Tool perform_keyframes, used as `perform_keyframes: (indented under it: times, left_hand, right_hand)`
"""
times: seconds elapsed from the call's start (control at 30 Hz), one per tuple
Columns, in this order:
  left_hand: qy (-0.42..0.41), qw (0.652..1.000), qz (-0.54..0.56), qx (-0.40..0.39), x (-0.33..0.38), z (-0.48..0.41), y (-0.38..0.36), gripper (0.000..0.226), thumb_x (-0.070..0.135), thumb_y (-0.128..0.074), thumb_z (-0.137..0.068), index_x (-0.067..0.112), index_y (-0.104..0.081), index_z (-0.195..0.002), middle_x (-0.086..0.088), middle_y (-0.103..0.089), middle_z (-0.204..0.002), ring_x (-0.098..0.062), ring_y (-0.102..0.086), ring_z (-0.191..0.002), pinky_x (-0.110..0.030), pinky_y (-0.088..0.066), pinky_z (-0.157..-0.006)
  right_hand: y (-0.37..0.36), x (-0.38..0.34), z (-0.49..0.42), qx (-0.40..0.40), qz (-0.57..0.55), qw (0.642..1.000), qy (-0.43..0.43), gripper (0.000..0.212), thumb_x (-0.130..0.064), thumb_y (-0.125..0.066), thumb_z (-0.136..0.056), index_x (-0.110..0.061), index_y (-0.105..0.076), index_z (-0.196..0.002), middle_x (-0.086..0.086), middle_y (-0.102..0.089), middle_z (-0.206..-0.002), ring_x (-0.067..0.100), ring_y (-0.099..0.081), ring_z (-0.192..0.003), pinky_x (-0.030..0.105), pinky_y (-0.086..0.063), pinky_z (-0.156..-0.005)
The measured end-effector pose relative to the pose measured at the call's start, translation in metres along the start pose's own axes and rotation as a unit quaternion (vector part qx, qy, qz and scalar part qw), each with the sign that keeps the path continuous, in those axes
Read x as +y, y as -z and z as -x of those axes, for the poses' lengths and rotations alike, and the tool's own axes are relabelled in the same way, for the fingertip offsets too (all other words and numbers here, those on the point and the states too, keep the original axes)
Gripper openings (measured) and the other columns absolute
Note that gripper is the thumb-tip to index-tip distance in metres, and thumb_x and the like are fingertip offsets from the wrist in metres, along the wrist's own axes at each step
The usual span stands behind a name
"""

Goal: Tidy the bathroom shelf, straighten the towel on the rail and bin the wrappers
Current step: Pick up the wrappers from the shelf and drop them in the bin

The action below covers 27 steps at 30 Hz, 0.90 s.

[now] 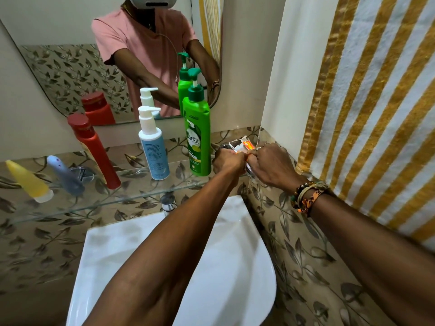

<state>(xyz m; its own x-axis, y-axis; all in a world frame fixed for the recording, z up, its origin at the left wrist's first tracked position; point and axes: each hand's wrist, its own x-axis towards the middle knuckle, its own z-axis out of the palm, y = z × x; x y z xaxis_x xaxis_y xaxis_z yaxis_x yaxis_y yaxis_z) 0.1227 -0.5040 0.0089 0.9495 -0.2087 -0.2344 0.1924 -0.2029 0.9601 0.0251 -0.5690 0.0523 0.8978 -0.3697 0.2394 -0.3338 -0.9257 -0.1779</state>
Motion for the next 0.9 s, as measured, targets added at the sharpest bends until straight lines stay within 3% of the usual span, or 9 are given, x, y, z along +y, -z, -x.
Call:
perform_keyframes:
  times: [0.07, 0.2, 0.3, 0.43, 0.5, 0.7, 0.8, 0.9]
  left_hand:
    - [-0.001, 1.0, -0.004, 0.012, -0.002, -0.002, -0.001, 0.031, 0.036, -0.081, -0.064, 0.014, -0.061, -0.055, -0.011, -0.075, -0.073, -0.026, -0.075, -0.071, -0.045, -0.064, -0.071]
    - [0.0, 1.0, -0.014, 0.019, -0.007, -0.01, -0.006, 0.041, 0.05, -0.083, -0.055, 0.015, -0.066, -0.068, -0.011, -0.076, -0.081, -0.026, -0.075, -0.076, -0.042, -0.064, -0.071]
    - [0.006, 1.0, -0.014, 0.024, -0.008, -0.014, -0.008, 0.057, 0.057, -0.081, -0.048, 0.01, -0.072, -0.08, -0.011, -0.077, -0.082, -0.025, -0.075, -0.069, -0.043, -0.064, -0.065]
    - [0.013, 1.0, -0.005, 0.0, 0.004, 0.002, -0.002, 0.044, 0.044, -0.086, -0.058, 0.009, -0.075, -0.082, -0.009, -0.076, -0.076, -0.022, -0.074, -0.058, -0.043, -0.064, -0.059]
    - [0.018, 1.0, 0.003, -0.008, 0.005, 0.003, -0.002, 0.047, 0.045, -0.086, -0.053, 0.009, -0.076, -0.082, -0.008, -0.077, -0.075, -0.022, -0.074, -0.06, -0.044, -0.064, -0.06]
    - [0.011, 1.0, -0.023, 0.015, -0.002, -0.007, -0.008, 0.072, 0.066, -0.077, -0.026, 0.013, -0.075, -0.075, -0.005, -0.076, -0.071, -0.022, -0.075, -0.062, -0.042, -0.064, -0.064]
    - [0.009, 1.0, -0.016, 0.016, 0.003, 0.001, -0.007, 0.063, 0.057, -0.08, -0.031, 0.015, -0.074, -0.077, -0.004, -0.076, -0.074, -0.023, -0.074, -0.064, -0.042, -0.064, -0.065]
    - [-0.005, 0.999, -0.019, 0.025, 0.013, 0.018, -0.002, 0.029, 0.038, -0.083, -0.055, 0.017, -0.069, -0.067, -0.003, -0.075, -0.071, -0.022, -0.073, -0.062, -0.039, -0.064, -0.065]
  right_hand:
    - [-0.001, 0.002, -0.003, 0.016, -0.042, 0.999, -0.021, 0.039, -0.032, -0.035, -0.097, -0.014, -0.054, -0.067, 0.006, -0.051, -0.07, 0.028, -0.05, -0.07, 0.038, -0.043, -0.07]
    - [-0.004, 0.008, -0.007, 0.022, -0.05, 0.998, -0.037, 0.038, -0.034, -0.045, -0.101, -0.012, -0.069, -0.08, 0.011, -0.067, -0.078, 0.034, -0.061, -0.076, 0.038, -0.046, -0.069]
    - [-0.006, 0.008, -0.008, 0.032, -0.062, 0.997, -0.044, 0.033, -0.034, -0.05, -0.1, -0.015, -0.074, -0.086, 0.012, -0.07, -0.08, 0.034, -0.063, -0.077, 0.035, -0.042, -0.064]
    - [-0.005, 0.005, -0.006, 0.066, -0.118, 0.989, -0.059, 0.021, -0.02, -0.054, -0.098, -0.019, -0.074, -0.106, 0.011, -0.074, -0.097, 0.033, -0.066, -0.092, 0.034, -0.048, -0.069]
    - [-0.003, 0.004, -0.003, 0.079, -0.144, 0.984, -0.077, 0.024, -0.012, -0.055, -0.096, -0.019, -0.069, -0.115, 0.01, -0.073, -0.107, 0.032, -0.066, -0.1, 0.033, -0.049, -0.074]
    - [-0.001, 0.005, -0.004, 0.072, -0.258, 0.953, -0.142, 0.017, -0.006, -0.067, -0.088, -0.019, -0.072, -0.097, 0.0, -0.075, -0.099, 0.014, -0.067, -0.091, 0.015, -0.041, -0.06]
    - [0.001, 0.005, -0.003, 0.083, -0.3, 0.937, -0.161, 0.017, -0.01, -0.077, -0.081, -0.017, -0.072, -0.096, 0.0, -0.074, -0.096, 0.014, -0.068, -0.089, 0.017, -0.045, -0.063]
    - [0.004, 0.002, -0.002, 0.096, -0.342, 0.913, -0.199, 0.031, -0.012, -0.083, -0.075, -0.013, -0.069, -0.103, -0.001, -0.066, -0.097, 0.014, -0.062, -0.089, 0.02, -0.05, -0.064]
